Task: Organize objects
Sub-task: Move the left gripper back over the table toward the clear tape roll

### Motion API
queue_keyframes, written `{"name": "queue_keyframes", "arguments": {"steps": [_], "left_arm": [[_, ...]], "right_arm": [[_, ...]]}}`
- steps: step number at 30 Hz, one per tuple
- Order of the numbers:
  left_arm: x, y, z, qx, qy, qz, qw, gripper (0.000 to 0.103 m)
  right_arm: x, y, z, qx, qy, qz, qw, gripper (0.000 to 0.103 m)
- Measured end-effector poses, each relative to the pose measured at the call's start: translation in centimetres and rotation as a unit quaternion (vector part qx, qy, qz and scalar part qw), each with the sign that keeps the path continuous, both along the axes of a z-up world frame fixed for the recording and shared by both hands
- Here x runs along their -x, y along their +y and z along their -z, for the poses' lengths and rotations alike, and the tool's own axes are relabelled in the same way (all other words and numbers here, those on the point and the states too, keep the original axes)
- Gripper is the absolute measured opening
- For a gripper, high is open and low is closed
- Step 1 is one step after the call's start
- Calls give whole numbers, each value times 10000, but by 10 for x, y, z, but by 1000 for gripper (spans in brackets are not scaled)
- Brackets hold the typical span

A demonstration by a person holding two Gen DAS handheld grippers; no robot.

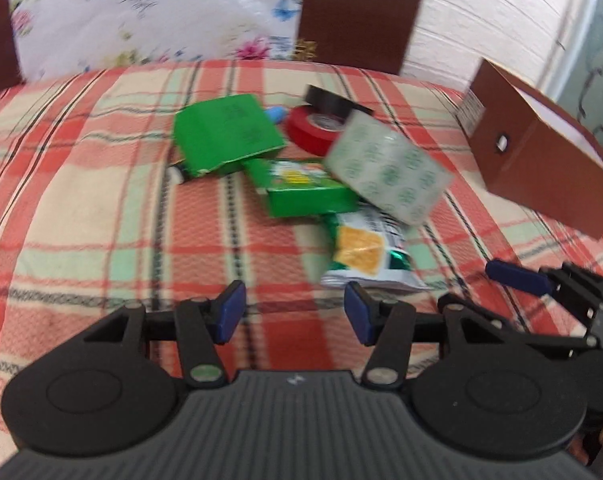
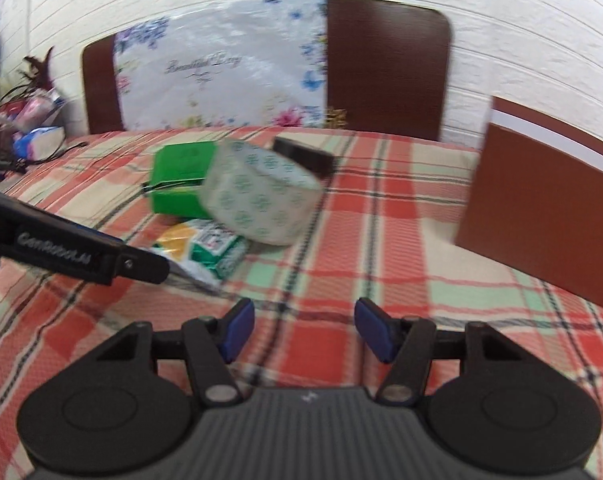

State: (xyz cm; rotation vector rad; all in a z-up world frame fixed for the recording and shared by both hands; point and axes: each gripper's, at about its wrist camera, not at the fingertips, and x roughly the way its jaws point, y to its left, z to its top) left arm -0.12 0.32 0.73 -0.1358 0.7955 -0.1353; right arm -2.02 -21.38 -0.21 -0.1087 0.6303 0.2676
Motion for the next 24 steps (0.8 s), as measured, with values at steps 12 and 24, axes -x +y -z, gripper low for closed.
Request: {"name": "queue_keyframes", "arguments": {"steps": [12, 24], "left_arm": [[-12, 29, -13, 1020, -49, -40, 9948, 57], [-11, 27, -25, 1315, -52, 117, 9912, 57]], "right_arm": [[-28, 32, -41, 292, -820, -221, 9960, 59], [-15, 38, -49, 675, -709, -665, 9930, 15]]}}
